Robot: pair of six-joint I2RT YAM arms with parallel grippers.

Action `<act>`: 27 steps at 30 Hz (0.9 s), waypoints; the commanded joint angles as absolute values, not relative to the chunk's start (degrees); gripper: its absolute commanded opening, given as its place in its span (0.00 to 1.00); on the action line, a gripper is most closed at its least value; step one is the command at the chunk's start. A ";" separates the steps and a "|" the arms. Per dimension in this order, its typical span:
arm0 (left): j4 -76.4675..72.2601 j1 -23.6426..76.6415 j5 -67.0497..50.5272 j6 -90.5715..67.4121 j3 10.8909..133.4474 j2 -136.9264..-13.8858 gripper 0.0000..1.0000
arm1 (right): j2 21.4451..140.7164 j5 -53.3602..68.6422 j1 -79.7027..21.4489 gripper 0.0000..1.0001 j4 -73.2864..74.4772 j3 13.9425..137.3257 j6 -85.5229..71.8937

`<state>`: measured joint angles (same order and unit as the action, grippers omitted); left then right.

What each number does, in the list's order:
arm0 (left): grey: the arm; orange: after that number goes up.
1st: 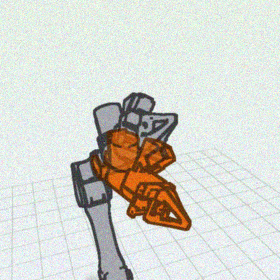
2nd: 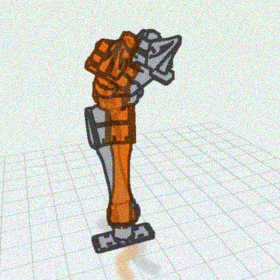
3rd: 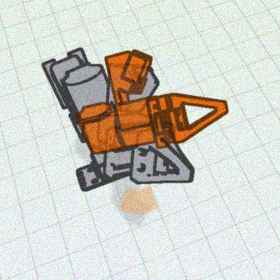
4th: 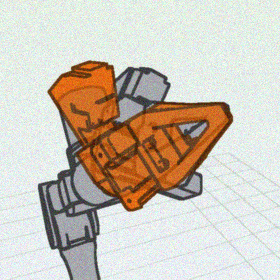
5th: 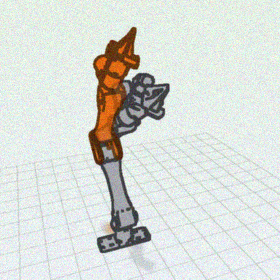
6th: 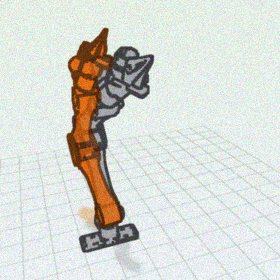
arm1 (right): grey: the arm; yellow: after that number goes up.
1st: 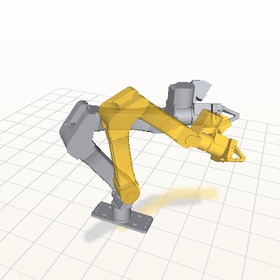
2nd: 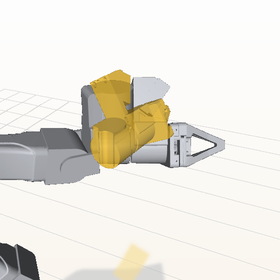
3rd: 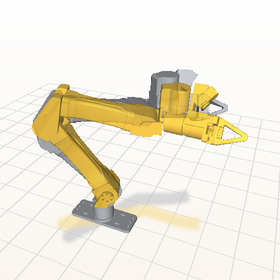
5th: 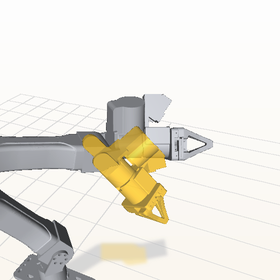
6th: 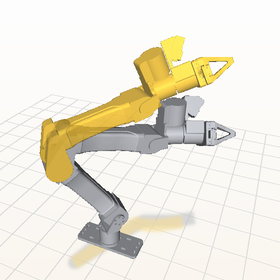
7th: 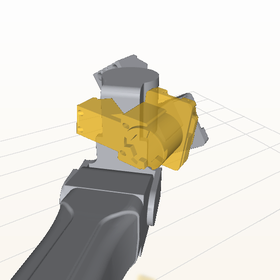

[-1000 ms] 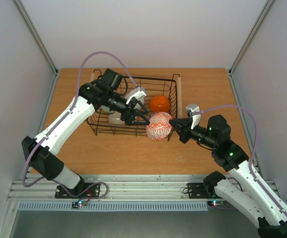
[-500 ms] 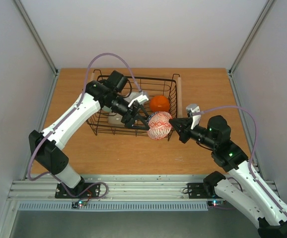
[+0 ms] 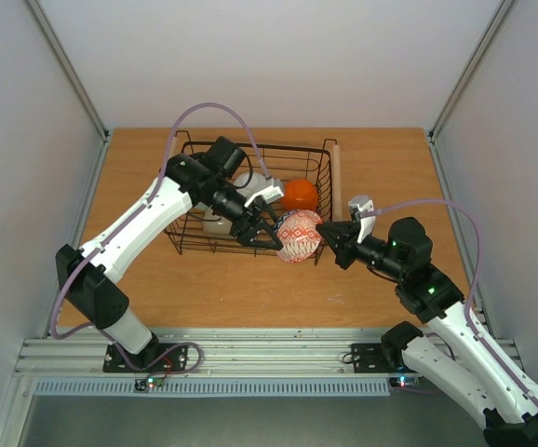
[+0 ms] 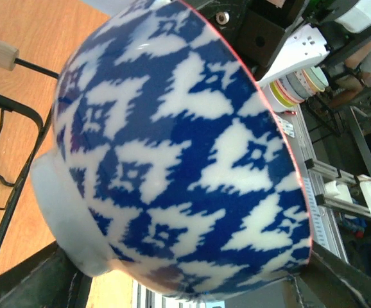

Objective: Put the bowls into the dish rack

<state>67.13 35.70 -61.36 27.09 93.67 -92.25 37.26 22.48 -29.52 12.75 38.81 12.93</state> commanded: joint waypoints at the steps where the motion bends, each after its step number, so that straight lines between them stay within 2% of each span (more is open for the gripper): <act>1: 66.42 36.13 -61.74 27.68 95.10 -91.75 0.68 | 37.39 22.98 -29.36 0.01 8.20 38.87 12.57; 5: 66.05 36.21 -61.38 27.67 95.01 -91.64 0.52 | 38.19 23.58 -29.36 0.01 7.85 38.87 12.44; 7: 65.84 36.20 -61.14 27.51 95.01 -91.58 0.41 | 38.50 23.94 -29.33 0.01 7.66 38.81 12.33; 9: 65.58 36.21 -60.94 27.27 95.01 -91.51 0.24 | 38.74 24.30 -29.36 0.01 7.56 38.84 12.31; 11: 65.16 36.15 -60.51 27.10 95.02 -91.40 0.02 | 38.82 24.44 -29.31 0.01 7.71 38.94 12.37; 17: 62.03 36.20 -57.11 25.20 93.83 -90.10 0.00 | 39.11 23.83 -29.35 0.04 8.62 39.49 12.65; 20: 59.38 36.01 -54.22 23.28 92.85 -88.68 0.00 | 39.18 23.12 -29.31 0.13 8.87 39.63 12.79; 24: 54.59 35.74 -48.59 19.90 90.89 -86.35 0.00 | 38.60 22.02 -29.30 0.30 9.05 39.53 12.82; 27: 52.05 35.22 -45.98 17.57 90.16 -85.50 0.00 | 38.21 21.25 -29.33 0.40 9.21 39.55 13.07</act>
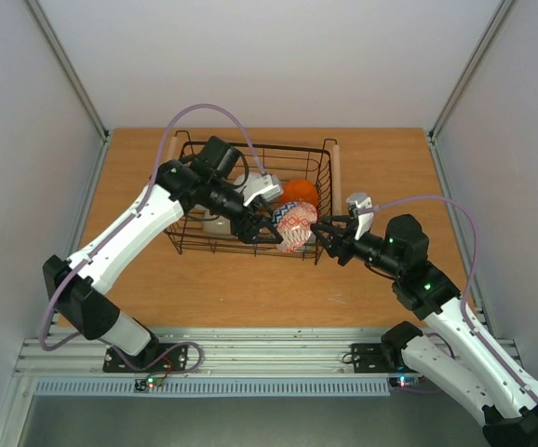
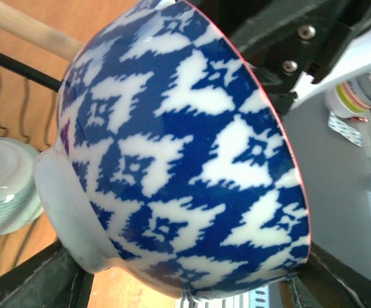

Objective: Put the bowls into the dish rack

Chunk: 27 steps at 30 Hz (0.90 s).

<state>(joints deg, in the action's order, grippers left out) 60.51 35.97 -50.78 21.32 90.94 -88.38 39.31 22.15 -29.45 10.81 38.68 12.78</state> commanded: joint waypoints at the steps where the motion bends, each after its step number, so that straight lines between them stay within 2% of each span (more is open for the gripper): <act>1: 51.57 35.04 -45.21 16.94 90.05 -85.36 0.00 | 38.11 20.94 -29.35 0.43 9.23 39.47 13.09; 10: 50.09 35.01 -31.86 13.87 91.45 -86.70 0.00 | 36.74 17.57 -29.35 0.58 10.67 39.09 13.27; 14: 52.74 36.95 -19.21 15.34 94.06 -88.91 0.00 | 36.11 16.25 -29.33 0.63 12.12 39.11 13.19; 20: 55.07 40.88 -3.84 18.31 95.83 -93.36 0.01 | 35.20 15.07 -29.35 0.65 12.91 38.63 13.35; 27: 58.53 44.16 7.31 20.23 97.80 -99.99 0.00 | 33.54 14.14 -29.35 0.65 13.91 37.51 13.28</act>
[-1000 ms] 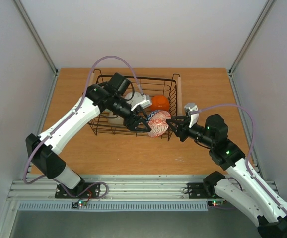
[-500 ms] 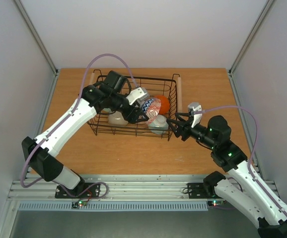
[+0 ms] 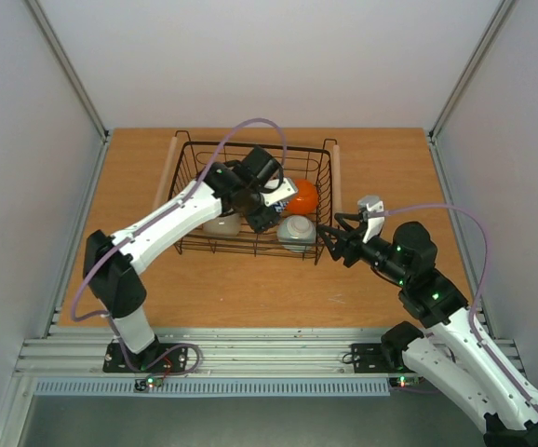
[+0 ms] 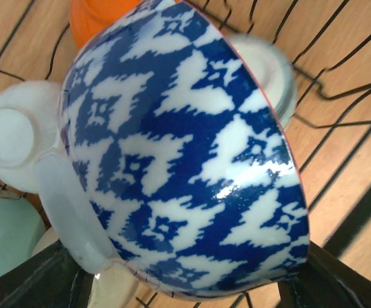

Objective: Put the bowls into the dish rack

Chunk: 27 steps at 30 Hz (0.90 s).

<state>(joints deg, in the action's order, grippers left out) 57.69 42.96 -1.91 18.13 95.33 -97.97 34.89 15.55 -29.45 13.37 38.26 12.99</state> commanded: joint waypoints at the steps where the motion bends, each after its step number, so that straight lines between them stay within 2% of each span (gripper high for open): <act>1: 58.60 44.27 8.77 20.33 97.83 -100.59 0.00 | 33.23 14.01 -29.35 0.65 14.03 37.22 13.27; 10: 61.05 44.81 18.52 21.80 98.20 -105.31 0.01 | 31.98 13.52 -29.36 0.65 14.64 36.41 13.20; 27: 65.23 47.59 18.12 22.58 99.23 -111.04 0.01 | 31.24 13.06 -29.31 0.66 14.51 35.33 13.18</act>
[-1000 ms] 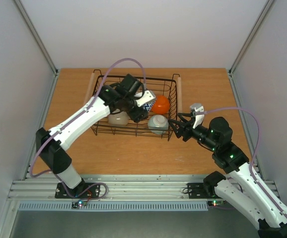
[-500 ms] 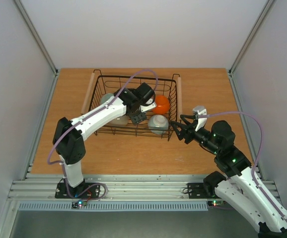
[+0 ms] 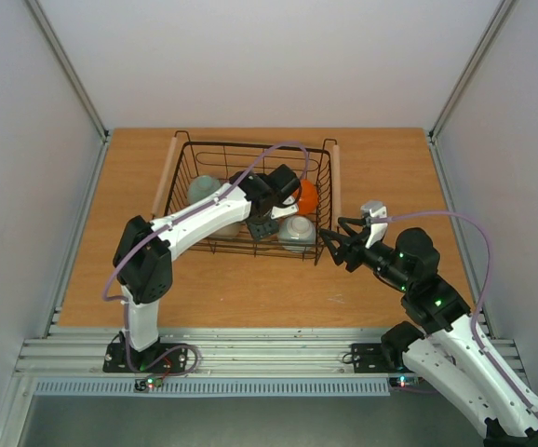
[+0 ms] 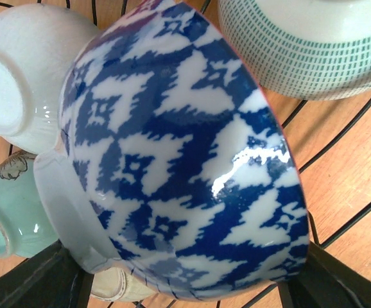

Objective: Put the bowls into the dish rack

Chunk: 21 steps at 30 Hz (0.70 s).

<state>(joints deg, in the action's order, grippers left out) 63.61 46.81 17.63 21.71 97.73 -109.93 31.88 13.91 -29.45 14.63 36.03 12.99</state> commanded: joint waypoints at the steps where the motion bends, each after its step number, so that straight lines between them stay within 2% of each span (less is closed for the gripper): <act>1: 65.44 47.68 18.11 22.54 99.23 -111.54 0.00 | 31.24 13.07 -29.33 0.66 14.43 35.33 13.18; 21: 65.88 50.39 20.69 23.64 97.74 -117.11 0.00 | 29.76 12.88 -29.36 0.66 14.93 34.54 13.27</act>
